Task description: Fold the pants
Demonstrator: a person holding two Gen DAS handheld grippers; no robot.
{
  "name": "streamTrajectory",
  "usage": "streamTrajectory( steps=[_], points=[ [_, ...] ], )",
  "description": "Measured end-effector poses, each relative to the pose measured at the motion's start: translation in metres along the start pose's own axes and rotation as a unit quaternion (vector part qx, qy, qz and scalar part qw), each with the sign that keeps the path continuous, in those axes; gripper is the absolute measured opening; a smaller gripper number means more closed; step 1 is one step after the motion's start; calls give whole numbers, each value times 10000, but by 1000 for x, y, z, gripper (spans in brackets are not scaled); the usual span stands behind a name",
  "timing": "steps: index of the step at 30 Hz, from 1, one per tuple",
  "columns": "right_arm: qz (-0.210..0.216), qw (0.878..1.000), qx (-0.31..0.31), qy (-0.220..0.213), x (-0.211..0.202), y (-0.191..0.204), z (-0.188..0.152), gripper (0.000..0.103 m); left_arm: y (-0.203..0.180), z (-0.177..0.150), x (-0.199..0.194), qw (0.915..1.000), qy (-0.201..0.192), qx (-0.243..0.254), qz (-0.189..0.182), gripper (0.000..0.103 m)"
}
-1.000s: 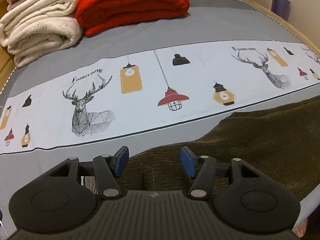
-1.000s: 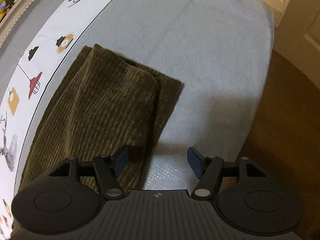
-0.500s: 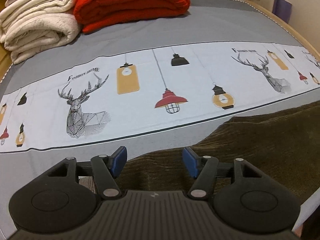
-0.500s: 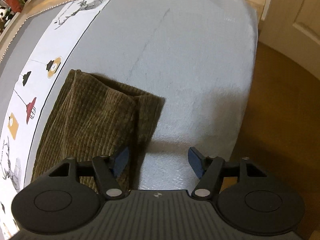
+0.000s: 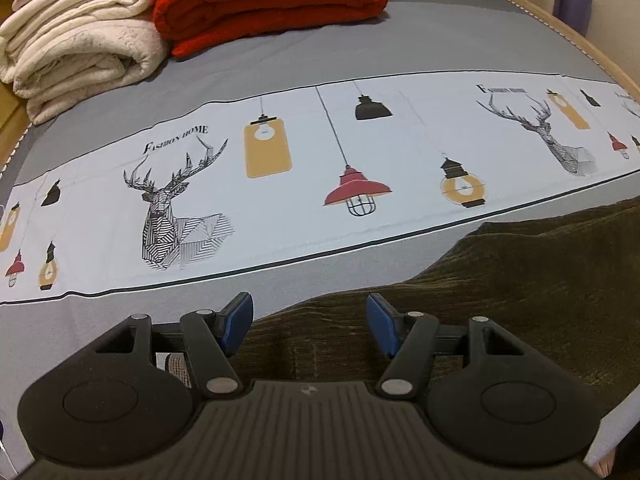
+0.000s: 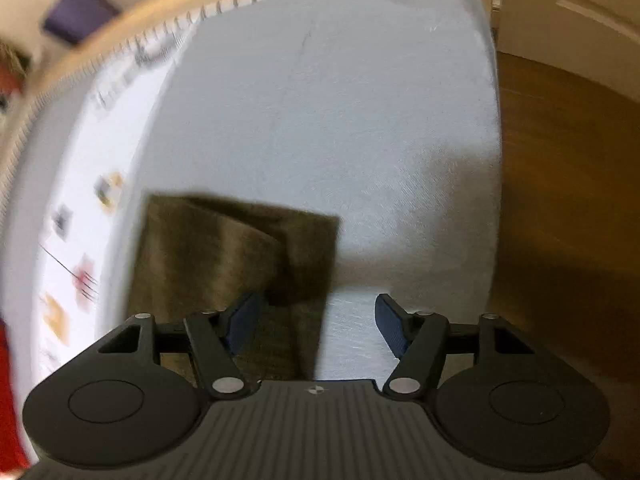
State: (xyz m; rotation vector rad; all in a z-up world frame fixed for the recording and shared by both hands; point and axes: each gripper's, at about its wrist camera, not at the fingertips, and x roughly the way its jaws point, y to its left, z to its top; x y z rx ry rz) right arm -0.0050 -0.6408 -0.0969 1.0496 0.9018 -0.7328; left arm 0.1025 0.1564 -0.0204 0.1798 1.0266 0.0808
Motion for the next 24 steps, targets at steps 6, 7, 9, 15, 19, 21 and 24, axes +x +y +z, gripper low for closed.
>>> streamTrajectory(
  steps=[6,7,9,15,19,21,24],
  points=[
    [193,9993,-195,265,21,10,2,68,-7,4,-1,9999,-23,18,-96,68],
    [68,9989,-380,251,26,13,1,69,-10,4,-1,9999,-32,73,-113,68],
    [-205,9972,-701,182,31,17,1,73,-14,4,-2,9998,-54,169,-125,68],
    [-335,9953,-907,66,45,21,2,71,-10,2,2,9999,11,107,-70,68],
    [-12,9935,-1141,24,43,28,-2,27,-7,2,0,9999,-36,124,-112,68],
    [-10,9919,-1268,-15,39,32,-2,21,-4,3,0,9999,-38,75,-104,68],
    [78,9937,-1111,-118,28,33,-4,17,0,5,-2,9999,-65,-37,-116,68]
  ],
)
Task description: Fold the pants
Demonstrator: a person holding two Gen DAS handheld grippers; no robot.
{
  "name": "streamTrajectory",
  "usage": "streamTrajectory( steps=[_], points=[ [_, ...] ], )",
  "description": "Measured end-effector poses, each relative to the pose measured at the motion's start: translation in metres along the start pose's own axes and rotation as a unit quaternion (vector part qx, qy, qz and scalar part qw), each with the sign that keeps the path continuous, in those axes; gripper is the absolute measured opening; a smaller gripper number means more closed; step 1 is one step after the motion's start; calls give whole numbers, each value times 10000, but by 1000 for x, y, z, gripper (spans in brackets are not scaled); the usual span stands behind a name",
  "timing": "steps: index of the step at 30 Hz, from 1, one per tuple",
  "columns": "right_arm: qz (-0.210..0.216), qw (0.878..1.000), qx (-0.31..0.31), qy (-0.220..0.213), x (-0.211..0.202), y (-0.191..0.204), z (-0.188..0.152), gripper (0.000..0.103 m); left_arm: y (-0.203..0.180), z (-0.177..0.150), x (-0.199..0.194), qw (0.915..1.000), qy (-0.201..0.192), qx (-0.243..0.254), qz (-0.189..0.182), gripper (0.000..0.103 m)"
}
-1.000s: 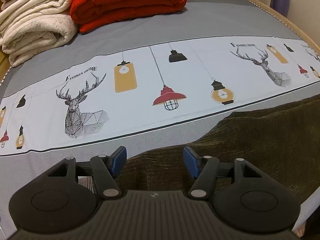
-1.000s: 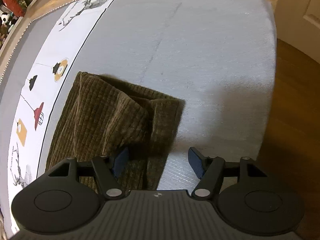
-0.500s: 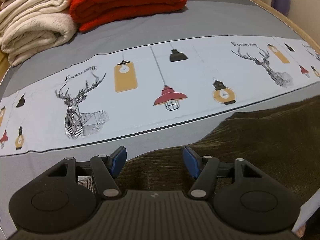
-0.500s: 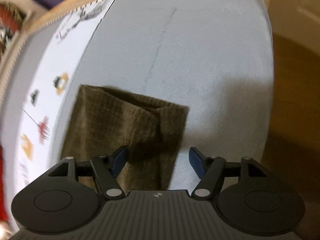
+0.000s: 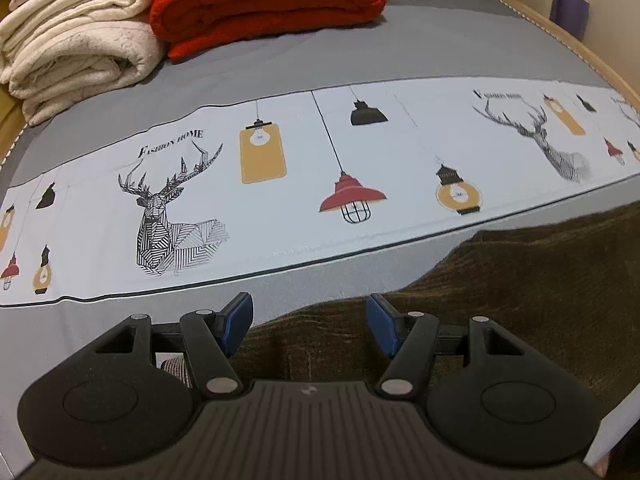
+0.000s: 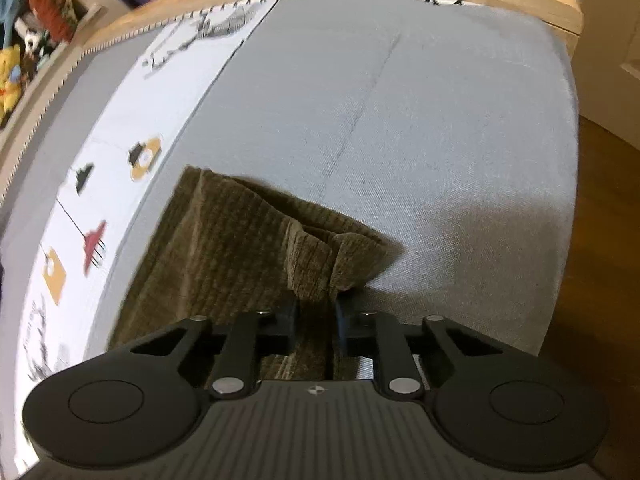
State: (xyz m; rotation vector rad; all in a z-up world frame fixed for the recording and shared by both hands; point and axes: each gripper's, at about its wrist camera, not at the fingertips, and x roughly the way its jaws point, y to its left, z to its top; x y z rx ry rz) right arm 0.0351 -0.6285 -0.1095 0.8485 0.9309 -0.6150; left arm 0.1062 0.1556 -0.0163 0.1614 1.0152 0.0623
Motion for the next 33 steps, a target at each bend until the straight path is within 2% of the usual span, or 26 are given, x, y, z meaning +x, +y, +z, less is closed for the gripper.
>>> streamTrajectory(
  steps=[4,7,9,11,13,15,17,20,22,23,24,25,26,27,28,30,31,32,33],
  points=[
    [36,9994,-6,-354,-29,14,-8,15,-2,4,-10,9998,-143,-46,-132,68],
    [107,9923,-790,-948,-64,55,-24,15,-3,4,-18,9995,-221,-62,-202,68],
    [224,9768,-1585,-1422,-96,95,-54,15,-3,4,-22,9993,-272,-88,-236,68],
    [405,9560,-2254,-1835,-125,130,-92,15,0,3,-26,9991,-310,-144,-261,68],
    [690,9276,-2942,-2195,-155,166,-144,15,3,3,-29,9989,-330,-195,-267,68],
    [982,8936,-3617,-2471,-179,198,-207,15,6,1,-31,9988,-345,-227,-276,68],
    [1231,8612,-4195,-2591,-195,220,-269,15,11,-2,-33,9986,-356,-258,-282,68],
    [1535,8023,-5157,-2586,-198,245,-373,15,19,-4,-35,9983,-353,-354,-291,68],
    [1695,7641,-5770,-2334,-186,252,-444,16,24,-5,-35,9979,-344,-444,-321,69],
    [1721,7492,-6065,-2031,-177,252,-476,21,26,-6,-34,9977,-329,-486,-335,69],
    [1711,7359,-6365,-1548,-165,253,-503,24,28,-6,-34,9976,-307,-515,-343,69],
    [1692,7195,-6694,-744,-149,251,-530,27,30,-7,-34,9976,-291,-527,-347,69],
    [1747,7010,-6915,27,-138,245,-552,27,31,-7,-34,9976,-287,-530,-351,69],
    [1916,6824,-7032,556,-136,237,-566,27,32,-7,-35,9975,-300,-525,-359,69],
    [2077,6679,-7112,696,-142,228,-576,28,32,-7,-36,9974,-327,-511,-379,70],
    [2447,6269,-7383,456,-162,208,-584,34,33,-7,-37,9974,-352,-472,-411,71],
    [2550,6142,-7460,347,-169,202,-583,38,33,-8,-37,9975,-349,-451,-410,71],
    [2639,6073,-7490,229,-174,197,-577,40,33,-8,-36,9977,-335,-434,-399,71],
    [2685,6086,-7466,91,-178,195,-570,43,33,-8,-35,9978,-318,-430,-383,71]
  ],
)
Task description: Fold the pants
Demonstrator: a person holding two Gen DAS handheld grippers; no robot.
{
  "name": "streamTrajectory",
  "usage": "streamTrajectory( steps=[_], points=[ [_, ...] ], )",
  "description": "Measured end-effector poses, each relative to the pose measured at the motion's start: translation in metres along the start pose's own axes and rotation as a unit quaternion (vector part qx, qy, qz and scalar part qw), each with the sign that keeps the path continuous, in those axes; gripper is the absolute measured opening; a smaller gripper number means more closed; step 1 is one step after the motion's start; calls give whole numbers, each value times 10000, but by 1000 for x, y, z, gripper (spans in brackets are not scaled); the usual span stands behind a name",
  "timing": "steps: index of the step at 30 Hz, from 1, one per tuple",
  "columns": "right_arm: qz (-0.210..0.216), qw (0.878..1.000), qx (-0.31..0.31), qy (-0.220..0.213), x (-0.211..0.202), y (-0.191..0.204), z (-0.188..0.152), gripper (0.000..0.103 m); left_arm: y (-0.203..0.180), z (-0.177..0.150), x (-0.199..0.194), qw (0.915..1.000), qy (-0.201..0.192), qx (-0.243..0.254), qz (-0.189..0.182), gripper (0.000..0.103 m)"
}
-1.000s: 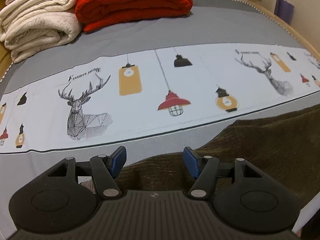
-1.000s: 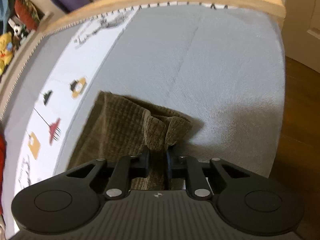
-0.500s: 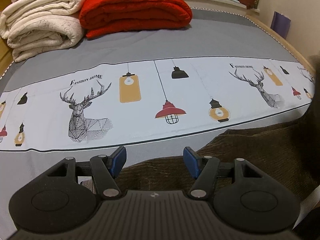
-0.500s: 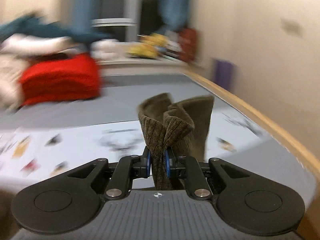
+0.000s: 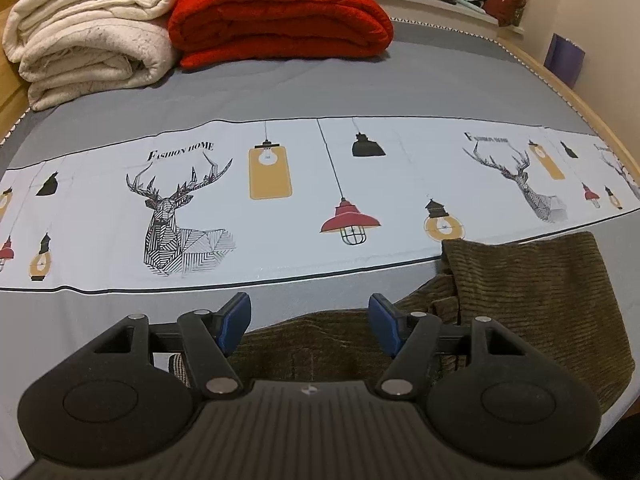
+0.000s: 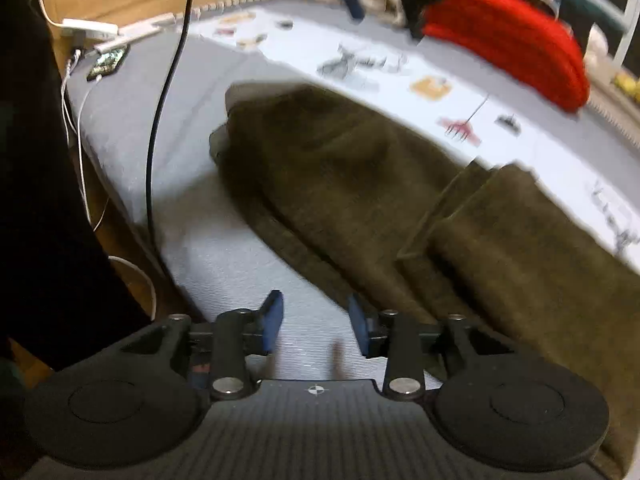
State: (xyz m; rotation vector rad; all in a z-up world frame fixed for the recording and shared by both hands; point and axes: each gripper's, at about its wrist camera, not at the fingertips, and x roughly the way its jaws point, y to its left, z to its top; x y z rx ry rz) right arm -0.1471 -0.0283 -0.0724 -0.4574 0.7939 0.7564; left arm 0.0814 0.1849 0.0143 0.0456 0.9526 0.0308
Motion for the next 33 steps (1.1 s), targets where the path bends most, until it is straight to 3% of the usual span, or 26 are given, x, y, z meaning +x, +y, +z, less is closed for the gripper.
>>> streamTrajectory(
  steps=[5,8,12,15,17,19,21,27,30,33],
  points=[
    [-1119,9918,561,-270,-2,-50,3,56,-1,1,1,10000,22,-20,9,71],
    [-1200,9912,556,-108,16,-64,7,60,-4,0,3,10000,40,12,13,71],
    [-1090,9933,-298,224,50,-55,14,63,-4,1,6,10000,82,-4,35,71],
    [-1018,9904,-853,385,63,-41,15,55,-4,1,6,10000,75,7,20,71],
    [-850,9920,-828,425,68,-47,20,33,-4,1,6,10000,62,33,18,71],
    [-678,9943,-730,374,60,-47,21,27,-3,2,6,10000,52,37,24,71],
    [-495,9942,-881,359,55,-47,19,9,-4,3,6,10000,47,43,19,71],
    [116,9809,-1887,466,35,-16,-3,9,-10,4,9,9999,83,133,9,71],
    [235,9825,-1780,497,32,-17,-9,9,-14,4,11,9998,111,160,3,71],
    [201,9909,-1286,343,21,-25,-3,13,-18,3,14,9997,139,197,-8,72]
  ],
)
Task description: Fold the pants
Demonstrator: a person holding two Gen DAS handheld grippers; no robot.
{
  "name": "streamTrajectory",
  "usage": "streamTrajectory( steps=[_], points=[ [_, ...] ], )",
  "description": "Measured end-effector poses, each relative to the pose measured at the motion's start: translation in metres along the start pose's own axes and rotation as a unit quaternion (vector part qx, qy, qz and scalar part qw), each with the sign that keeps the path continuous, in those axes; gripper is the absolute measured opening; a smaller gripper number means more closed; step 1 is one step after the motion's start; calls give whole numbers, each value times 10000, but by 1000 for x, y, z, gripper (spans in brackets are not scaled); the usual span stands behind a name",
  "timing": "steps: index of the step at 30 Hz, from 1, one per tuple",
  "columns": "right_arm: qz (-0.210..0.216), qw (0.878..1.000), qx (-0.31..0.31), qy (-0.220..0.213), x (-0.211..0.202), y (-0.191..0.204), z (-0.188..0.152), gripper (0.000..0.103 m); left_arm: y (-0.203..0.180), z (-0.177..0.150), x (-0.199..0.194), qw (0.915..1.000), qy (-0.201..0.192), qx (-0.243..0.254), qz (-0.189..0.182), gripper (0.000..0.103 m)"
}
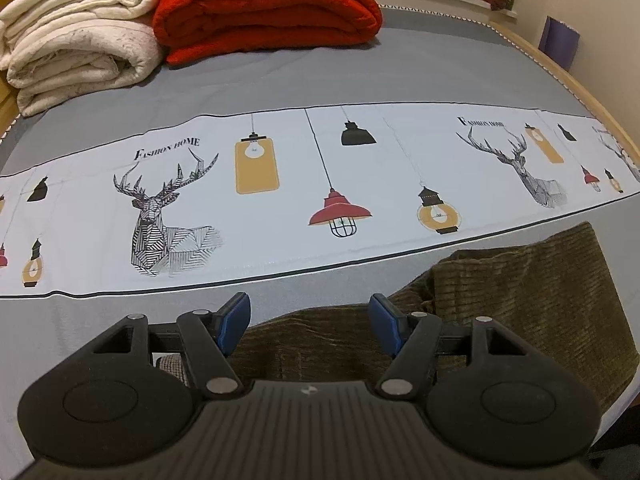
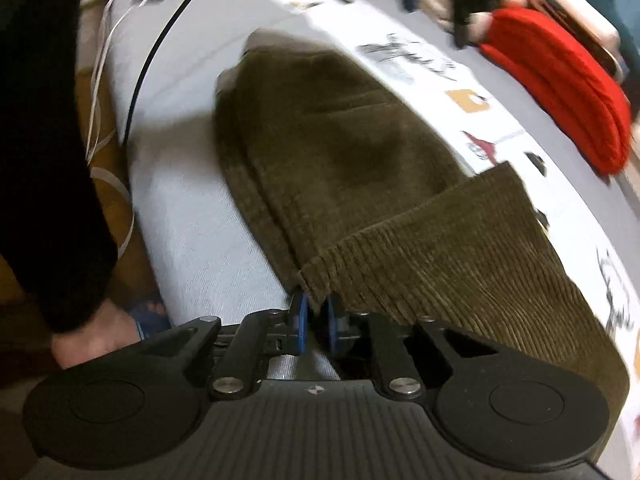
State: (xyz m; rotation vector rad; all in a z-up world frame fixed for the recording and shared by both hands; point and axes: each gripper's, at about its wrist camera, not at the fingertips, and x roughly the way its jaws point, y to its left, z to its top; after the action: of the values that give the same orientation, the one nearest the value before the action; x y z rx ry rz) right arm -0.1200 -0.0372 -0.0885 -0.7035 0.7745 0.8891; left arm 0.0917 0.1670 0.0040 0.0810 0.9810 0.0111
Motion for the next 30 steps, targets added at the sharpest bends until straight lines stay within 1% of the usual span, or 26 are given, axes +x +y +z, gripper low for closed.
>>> streamTrajectory(
  steps=[1,2,3,5,6,7,8,9,10,11,12,13,15,16,18,19,20,21,22,23,24,26,28,30],
  points=[
    [34,9996,244,-117,-7,-4,0,18,-2,0,1,10000,11,23,7,72],
    [96,9983,521,-260,-15,-9,0,25,-3,-1,2,10000,20,51,18,72],
    [170,9954,846,-424,-23,-14,0,27,-5,0,2,10000,27,70,20,72],
    [264,9893,1274,-656,-32,-22,-1,30,-8,1,4,10000,39,82,4,72],
    [220,9865,1433,-767,-35,-24,-2,31,-10,1,6,10000,56,77,-11,72],
    [87,9836,1578,-871,-36,-27,-4,40,-12,2,7,9999,82,75,-34,72],
    [-78,9808,1707,-934,-34,-29,-6,52,-15,2,9,9999,116,89,-68,72],
    [-343,9760,1930,-948,-30,-32,-10,55,-19,2,12,9998,147,107,-107,72],
    [-505,9707,2185,-859,-22,-37,-15,56,-23,3,14,9996,188,121,-156,72],
    [-466,9666,2439,-636,-12,-41,-21,56,-26,3,17,9995,223,122,-200,72],
    [-260,9646,2605,-308,-1,-44,-28,56,-30,4,20,9993,255,111,-250,72],
    [-130,9661,2576,-71,6,-43,-33,56,-33,4,22,9991,278,95,-301,72],
    [-309,9812,1898,-142,-4,-29,-34,54,-41,7,27,9986,314,61,-424,72],
    [-310,9836,1771,-132,-10,-27,-34,53,-45,9,30,9983,326,57,-485,72],
    [-341,9818,1843,-292,-28,-32,-40,54,-56,12,34,9975,351,81,-609,70],
    [-459,9784,1979,-382,-37,-38,-44,55,-63,13,37,9970,361,102,-672,70],
    [-654,9731,2165,-451,-45,-48,-49,56,-69,14,39,9965,369,128,-733,66],
    [-932,9634,2456,-530,-54,-60,-58,57,-76,15,41,9960,378,162,-788,58],
    [-1192,9511,2787,-601,-61,-73,-66,61,-81,16,43,9954,396,194,-845,53],
    [-1485,9332,3204,-665,-69,-88,-76,66,-88,16,46,9946,438,227,-914,43],
    [-1807,9102,3659,-711,-76,-103,-89,68,-93,16,49,9940,475,260,-951,36],
    [-2363,8612,4445,-700,-86,-128,-117,69,-103,15,54,9929,557,364,-988,33],
    [-2658,8189,5054,-571,-92,-144,-146,69,-110,12,62,9916,654,432,-1028,33],
    [-2711,7874,5520,-422,-92,-154,-171,69,-115,9,74,9909,784,474,-985,32]
  ],
)
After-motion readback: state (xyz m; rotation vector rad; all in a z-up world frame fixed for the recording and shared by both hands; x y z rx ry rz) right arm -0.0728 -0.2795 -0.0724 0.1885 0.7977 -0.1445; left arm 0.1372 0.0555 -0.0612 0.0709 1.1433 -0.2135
